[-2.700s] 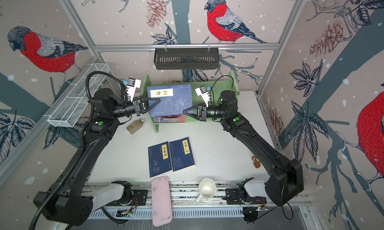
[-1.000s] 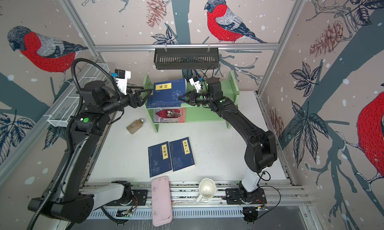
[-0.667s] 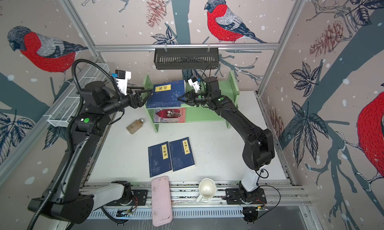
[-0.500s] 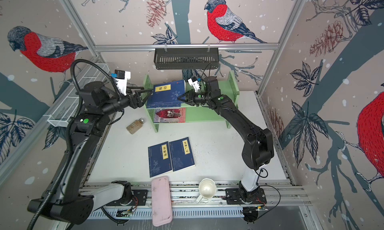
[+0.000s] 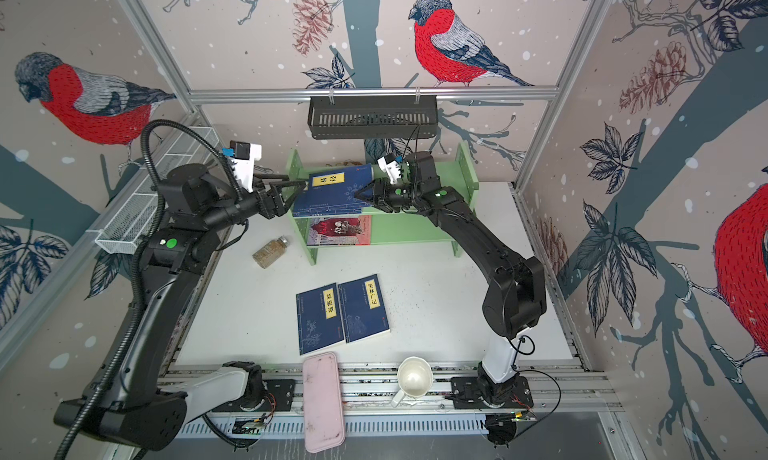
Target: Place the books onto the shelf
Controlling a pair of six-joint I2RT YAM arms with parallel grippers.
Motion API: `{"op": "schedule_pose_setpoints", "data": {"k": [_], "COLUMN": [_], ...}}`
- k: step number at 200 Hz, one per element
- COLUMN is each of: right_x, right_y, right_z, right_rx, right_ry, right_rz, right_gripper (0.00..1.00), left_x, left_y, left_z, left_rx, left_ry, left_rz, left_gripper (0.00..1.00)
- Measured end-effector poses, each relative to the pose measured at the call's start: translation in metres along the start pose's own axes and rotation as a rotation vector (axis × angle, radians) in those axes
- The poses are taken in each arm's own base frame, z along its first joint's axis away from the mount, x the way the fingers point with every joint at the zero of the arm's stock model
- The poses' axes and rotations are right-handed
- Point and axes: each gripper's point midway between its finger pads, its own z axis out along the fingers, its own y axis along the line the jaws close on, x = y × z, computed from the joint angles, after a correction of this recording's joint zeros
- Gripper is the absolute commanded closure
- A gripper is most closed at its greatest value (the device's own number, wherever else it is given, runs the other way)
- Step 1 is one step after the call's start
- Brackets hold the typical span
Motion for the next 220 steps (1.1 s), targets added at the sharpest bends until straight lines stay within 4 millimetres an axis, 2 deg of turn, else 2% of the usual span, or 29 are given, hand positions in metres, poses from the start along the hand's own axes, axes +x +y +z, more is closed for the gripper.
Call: {"op": "schedule_pose_setpoints", "data": {"k": [57, 96, 169, 220], "right_x": [-0.002, -0.002, -0.005, 0.002], "right_y": [0.003, -0.009, -0.011, -0.008], "right_z": [0.001, 0.003, 0.007, 0.009], "right_rx": [0.044, 0.144, 0.258, 0.315], "right_ry": [-0.005, -0.01, -0.014, 0.005], "right_rz": [-0.033, -0.067, -0.146, -0.178], "right_gripper": [0.44, 0.44, 0.43, 0.41], "left_x": [0.0, -0.001, -0.001, 0.0], "left_y": [-0.001, -0.002, -0.002, -0.001], "left_z": [-0.001, -0.002, -0.003, -0.001], "left_rx": [0.002, 0.003, 0.003, 0.004], "left_ry": [-0.001, -0.004, -0.005, 0.0], "left_rz": [0.001, 0.004, 0.005, 0.001], "left_gripper": [0.28, 0.28, 0.28, 0.28]}}
